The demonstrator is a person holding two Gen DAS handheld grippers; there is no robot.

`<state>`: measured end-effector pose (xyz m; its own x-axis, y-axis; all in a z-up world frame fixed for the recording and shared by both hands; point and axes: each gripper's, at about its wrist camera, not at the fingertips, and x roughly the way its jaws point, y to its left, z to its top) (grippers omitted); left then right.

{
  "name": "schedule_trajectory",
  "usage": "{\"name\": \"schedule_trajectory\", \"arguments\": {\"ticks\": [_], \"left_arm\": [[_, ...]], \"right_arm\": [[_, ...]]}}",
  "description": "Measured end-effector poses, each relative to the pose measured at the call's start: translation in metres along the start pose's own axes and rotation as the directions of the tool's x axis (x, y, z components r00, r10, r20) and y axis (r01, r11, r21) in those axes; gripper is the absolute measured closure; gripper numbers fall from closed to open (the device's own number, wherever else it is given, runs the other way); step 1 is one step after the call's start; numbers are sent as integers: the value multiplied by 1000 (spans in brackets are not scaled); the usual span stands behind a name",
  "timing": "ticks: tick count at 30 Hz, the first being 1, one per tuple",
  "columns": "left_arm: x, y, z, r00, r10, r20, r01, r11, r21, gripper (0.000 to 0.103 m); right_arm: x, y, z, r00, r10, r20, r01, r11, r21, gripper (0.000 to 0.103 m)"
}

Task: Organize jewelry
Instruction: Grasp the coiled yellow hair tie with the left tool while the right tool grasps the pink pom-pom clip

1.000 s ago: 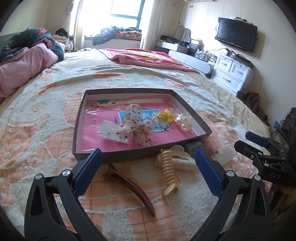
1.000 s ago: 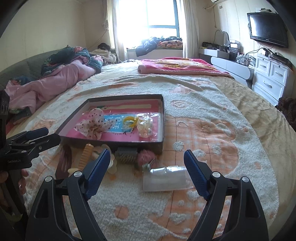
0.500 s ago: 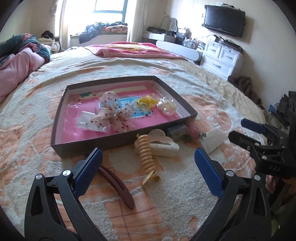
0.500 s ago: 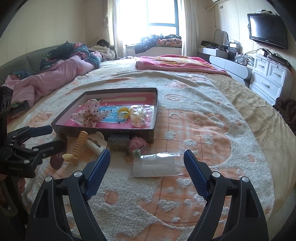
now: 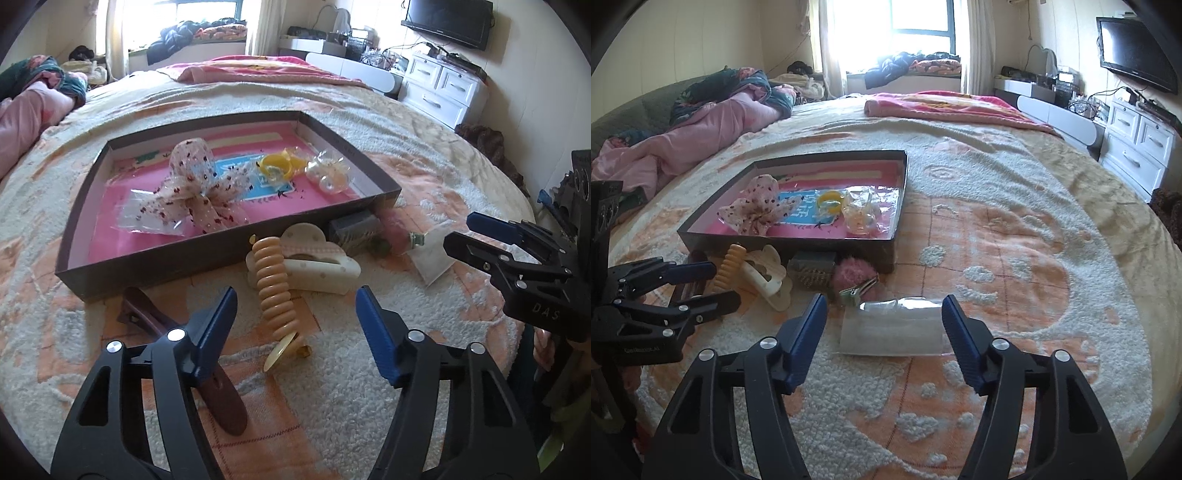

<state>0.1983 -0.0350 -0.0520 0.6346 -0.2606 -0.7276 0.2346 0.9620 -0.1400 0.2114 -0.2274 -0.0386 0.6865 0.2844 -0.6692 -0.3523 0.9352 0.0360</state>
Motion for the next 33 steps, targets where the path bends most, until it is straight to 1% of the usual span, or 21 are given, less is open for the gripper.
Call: {"name": "schedule_trajectory", "arguments": {"ticks": [3, 7, 10, 15, 16, 18, 26, 28, 30, 33], "left_arm": [[4, 1, -1, 1000, 5, -11, -5, 1000, -4, 51], [8, 1, -3, 1000, 14, -17, -14, 1000, -2, 55], [10, 0, -4, 1000, 17, -19, -17, 1000, 4, 61], [10, 1, -4, 1000, 26, -17, -26, 1000, 8, 79], [9, 2, -4, 1000, 24, -17, -24, 1000, 3, 81], [10, 3, -4, 1000, 23, -16, -23, 1000, 1, 90], [8, 1, -4, 1000, 10, -7, -10, 1000, 6, 91], [6, 0, -4, 1000, 4, -3, -4, 1000, 5, 91], [5, -1, -4, 1000, -2, -2, 2, 1000, 6, 91], [0, -4, -4, 1000, -11, 8, 11, 1000, 9, 91]], "right_arm": [[7, 3, 3, 1000, 15, -9, -15, 1000, -9, 48], [20, 6, 7, 999, 41, -29, -42, 999, -17, 51], [29, 9, 10, 998, 52, -44, -53, 998, -27, 55], [44, 13, 14, 996, 59, -64, -61, 998, -35, 61], [47, 14, 15, 996, 58, -67, -60, 998, -36, 61], [50, 14, 15, 996, 58, -72, -61, 997, -39, 64], [61, 20, 14, 994, 60, -88, -66, 996, -64, 73], [60, 19, 14, 995, 63, -84, -68, 996, -58, 76], [57, 16, 14, 995, 68, -73, -71, 997, -42, 81], [55, 9, 14, 995, 84, -61, -85, 996, -10, 82]]}}
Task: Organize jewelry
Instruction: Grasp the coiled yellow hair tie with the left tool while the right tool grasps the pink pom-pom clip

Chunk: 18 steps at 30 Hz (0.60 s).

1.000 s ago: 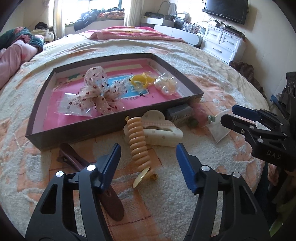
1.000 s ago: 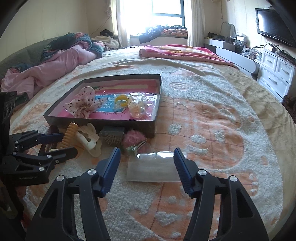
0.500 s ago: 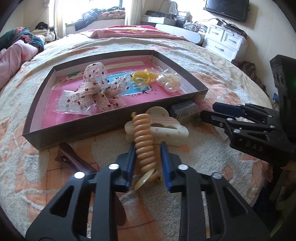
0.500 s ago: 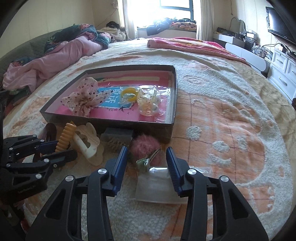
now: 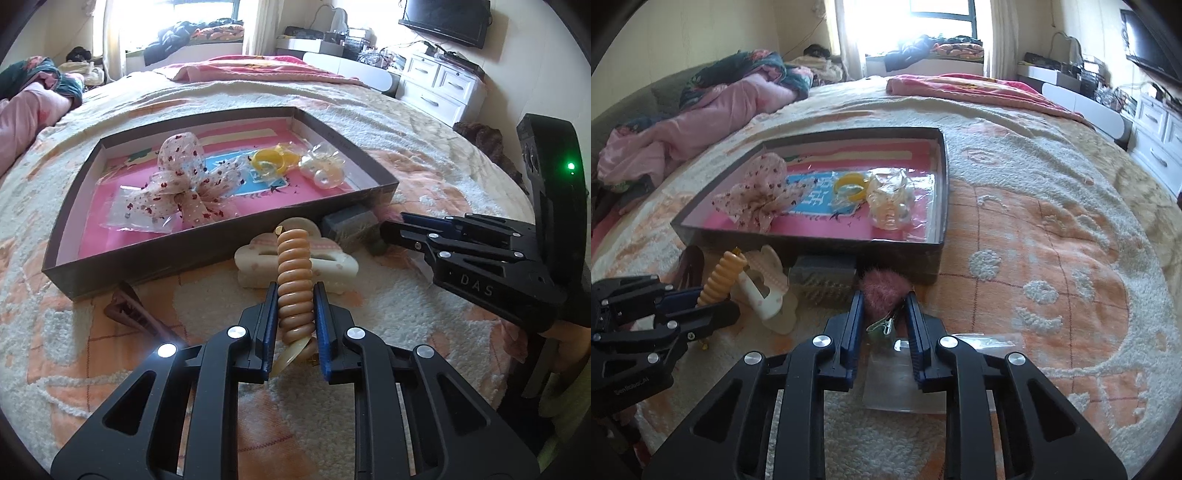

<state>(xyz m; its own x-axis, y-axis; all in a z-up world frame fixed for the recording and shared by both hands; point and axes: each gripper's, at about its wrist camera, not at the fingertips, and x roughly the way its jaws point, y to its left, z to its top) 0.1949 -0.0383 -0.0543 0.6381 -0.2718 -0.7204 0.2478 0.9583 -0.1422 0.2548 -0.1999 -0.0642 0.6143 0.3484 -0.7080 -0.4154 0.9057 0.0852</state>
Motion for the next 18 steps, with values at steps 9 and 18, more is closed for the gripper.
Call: {"name": "schedule_trajectory", "arguments": {"ticks": [9, 18], "left_arm": [[-11, -7, 3, 1000, -24, 19, 24, 1000, 1, 91], [-24, 1, 11, 998, -21, 55, 22, 999, -26, 91]], "right_arm": [[-24, -8, -5, 999, 14, 48, -17, 998, 56, 83], [-44, 12, -4, 995, 49, 85, -51, 998, 21, 83]]}}
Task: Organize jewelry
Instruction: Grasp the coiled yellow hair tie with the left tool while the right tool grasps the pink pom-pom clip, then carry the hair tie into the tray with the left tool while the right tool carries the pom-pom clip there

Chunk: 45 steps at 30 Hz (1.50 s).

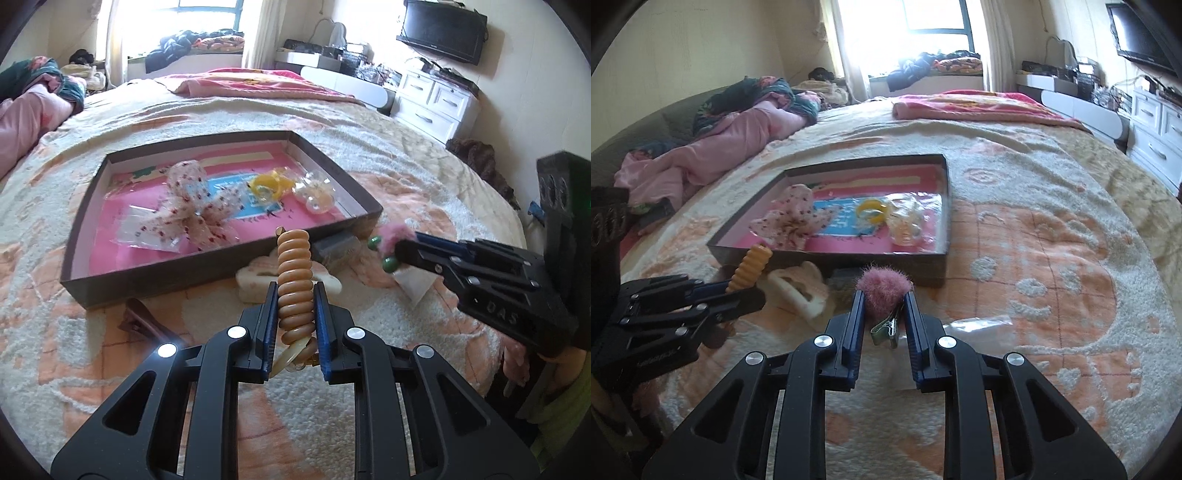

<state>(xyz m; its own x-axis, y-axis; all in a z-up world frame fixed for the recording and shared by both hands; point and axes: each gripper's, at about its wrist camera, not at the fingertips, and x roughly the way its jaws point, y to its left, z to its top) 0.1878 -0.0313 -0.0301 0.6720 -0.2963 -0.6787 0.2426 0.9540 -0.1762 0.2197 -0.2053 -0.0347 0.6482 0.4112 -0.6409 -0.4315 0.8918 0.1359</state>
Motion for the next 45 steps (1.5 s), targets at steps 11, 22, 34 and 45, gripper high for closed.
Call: {"name": "schedule_trajectory", "arguments": {"ticks": [11, 22, 34, 45], "left_arm": [[-14, 26, 5, 999, 28, 35, -26, 998, -64, 91], [-22, 57, 8, 995, 71, 69, -62, 989, -131, 91], [-21, 97, 17, 988, 133, 77, -115, 973, -200, 91], [-4, 118, 37, 986, 151, 75, -132, 967, -220, 91]], "right_arm": [[0, 34, 12, 999, 41, 15, -40, 997, -63, 83], [17, 62, 26, 997, 75, 6, -74, 991, -113, 83], [41, 66, 44, 997, 75, 2, -74, 990, -118, 83], [71, 52, 64, 999, 35, -5, -36, 996, -78, 83]]}}
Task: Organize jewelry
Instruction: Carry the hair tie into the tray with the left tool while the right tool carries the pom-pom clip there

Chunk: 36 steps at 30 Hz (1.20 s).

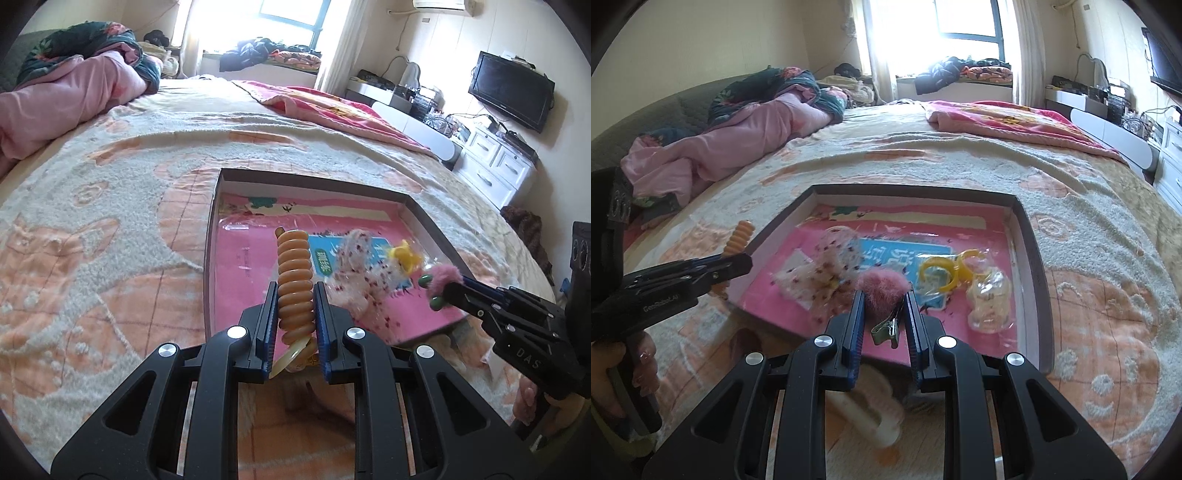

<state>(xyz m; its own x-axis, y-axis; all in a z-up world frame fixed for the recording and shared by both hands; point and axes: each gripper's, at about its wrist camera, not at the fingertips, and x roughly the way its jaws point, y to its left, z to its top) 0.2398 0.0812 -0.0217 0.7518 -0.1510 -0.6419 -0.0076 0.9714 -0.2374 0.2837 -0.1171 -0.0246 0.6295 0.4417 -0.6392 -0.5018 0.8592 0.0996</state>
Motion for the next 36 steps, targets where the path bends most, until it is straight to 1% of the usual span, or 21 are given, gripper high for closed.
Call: {"name": "schedule_trajectory", "arguments": {"ticks": [12, 24, 36], "left_arm": [[24, 5, 6, 999, 23, -34, -22, 1000, 9, 91], [43, 4, 10, 997, 42, -58, -42, 999, 12, 91], [53, -2, 11, 996, 57, -75, -54, 998, 39, 91]], "right_arm": [[26, -30, 11, 999, -53, -6, 54, 996, 77, 83], [41, -39, 11, 995, -99, -25, 102, 988, 113, 83], [39, -40, 6, 997, -66, -29, 69, 989, 131, 80]]}}
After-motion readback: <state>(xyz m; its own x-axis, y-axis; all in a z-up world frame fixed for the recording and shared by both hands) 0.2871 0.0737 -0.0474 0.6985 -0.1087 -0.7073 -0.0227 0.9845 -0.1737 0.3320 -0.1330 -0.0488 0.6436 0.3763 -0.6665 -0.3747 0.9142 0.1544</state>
